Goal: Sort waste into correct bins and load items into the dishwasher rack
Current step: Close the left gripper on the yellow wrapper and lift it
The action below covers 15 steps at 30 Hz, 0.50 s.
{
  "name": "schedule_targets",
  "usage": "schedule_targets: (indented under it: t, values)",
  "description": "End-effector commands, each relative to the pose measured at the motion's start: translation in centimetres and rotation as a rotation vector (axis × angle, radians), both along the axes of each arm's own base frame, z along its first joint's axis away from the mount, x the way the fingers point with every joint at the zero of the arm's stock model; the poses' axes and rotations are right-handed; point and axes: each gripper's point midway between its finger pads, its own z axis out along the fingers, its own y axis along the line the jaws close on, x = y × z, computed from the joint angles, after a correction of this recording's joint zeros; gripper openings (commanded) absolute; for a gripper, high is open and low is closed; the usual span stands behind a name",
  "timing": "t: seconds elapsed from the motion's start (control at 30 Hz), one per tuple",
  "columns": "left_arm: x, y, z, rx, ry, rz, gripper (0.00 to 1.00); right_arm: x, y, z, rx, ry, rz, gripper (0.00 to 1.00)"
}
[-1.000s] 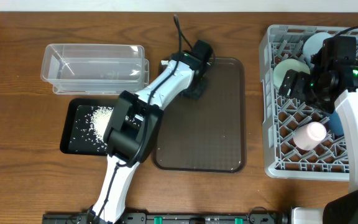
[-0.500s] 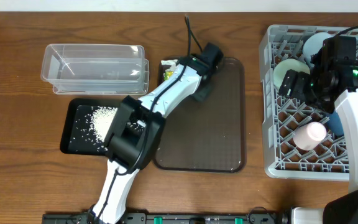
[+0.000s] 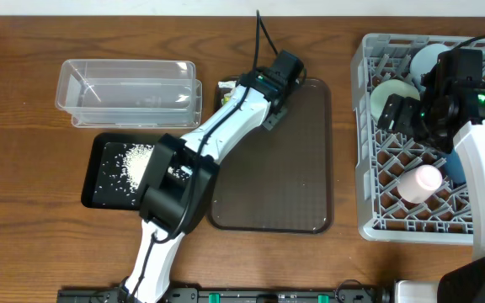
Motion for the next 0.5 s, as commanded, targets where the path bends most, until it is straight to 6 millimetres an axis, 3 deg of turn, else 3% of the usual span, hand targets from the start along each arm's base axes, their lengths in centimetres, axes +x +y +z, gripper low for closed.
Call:
schedule_targets:
  t: [0.0,0.2,0.47]
  values:
    - [0.2,0.1,-2.2,0.026,0.023,-0.021,0.55,0.0,0.0,0.4,0.006,-0.010,-0.012,0.99]
    - [1.2,-0.4,-2.6,0.001,-0.011,-0.019,0.55,0.0,0.0,0.4,0.006,-0.010,-0.012,0.99]
    - [0.9,-0.4,-4.3,0.010,0.023,-0.022,0.55,0.0,0.0,0.4,0.006,-0.010,-0.012,0.99]
